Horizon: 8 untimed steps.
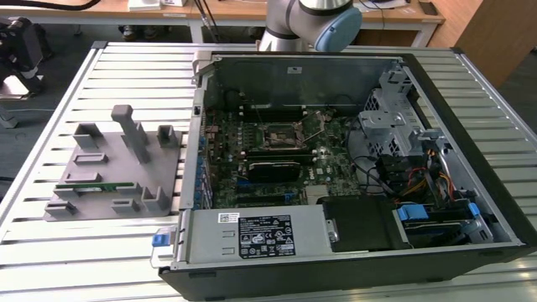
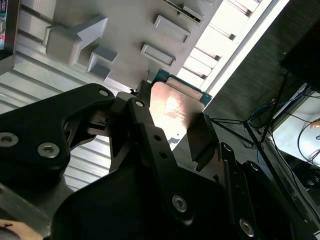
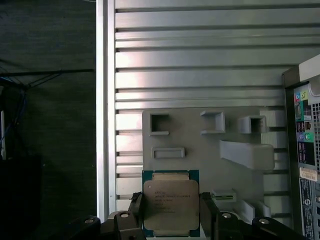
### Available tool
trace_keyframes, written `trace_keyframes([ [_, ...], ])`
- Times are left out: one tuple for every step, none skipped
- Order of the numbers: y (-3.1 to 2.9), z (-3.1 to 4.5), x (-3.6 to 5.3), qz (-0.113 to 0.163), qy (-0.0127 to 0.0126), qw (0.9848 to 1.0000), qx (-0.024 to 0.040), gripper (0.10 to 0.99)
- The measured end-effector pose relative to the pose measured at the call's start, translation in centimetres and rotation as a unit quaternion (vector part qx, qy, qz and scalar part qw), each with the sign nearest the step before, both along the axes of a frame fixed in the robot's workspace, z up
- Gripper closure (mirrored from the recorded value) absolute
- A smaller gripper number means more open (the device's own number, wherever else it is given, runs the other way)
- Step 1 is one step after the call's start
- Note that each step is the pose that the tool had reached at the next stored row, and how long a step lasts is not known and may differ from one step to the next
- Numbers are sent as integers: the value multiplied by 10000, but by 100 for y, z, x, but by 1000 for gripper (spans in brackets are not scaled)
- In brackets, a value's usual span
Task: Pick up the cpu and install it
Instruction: 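Pick up the cpu and move it towards the insertion slot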
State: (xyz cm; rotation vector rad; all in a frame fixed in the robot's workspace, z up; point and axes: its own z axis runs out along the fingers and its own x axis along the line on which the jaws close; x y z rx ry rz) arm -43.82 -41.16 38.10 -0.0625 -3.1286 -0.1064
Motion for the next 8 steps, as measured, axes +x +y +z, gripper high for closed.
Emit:
trace_keyframes([
  [0, 16, 0, 0, 0, 10000, 0, 549],
  [0, 32, 0, 0, 0, 10000, 0, 549],
  [0, 48, 0, 0, 0, 10000, 0, 549],
  [0, 64, 0, 0, 0, 10000, 0, 549],
  [0, 81, 0, 0, 0, 10000, 0, 549],
  [0, 97, 0, 0, 0, 10000, 0, 549],
  [0, 114, 0, 0, 0, 10000, 0, 549],
  [0, 135, 0, 0, 0, 10000, 0, 549],
])
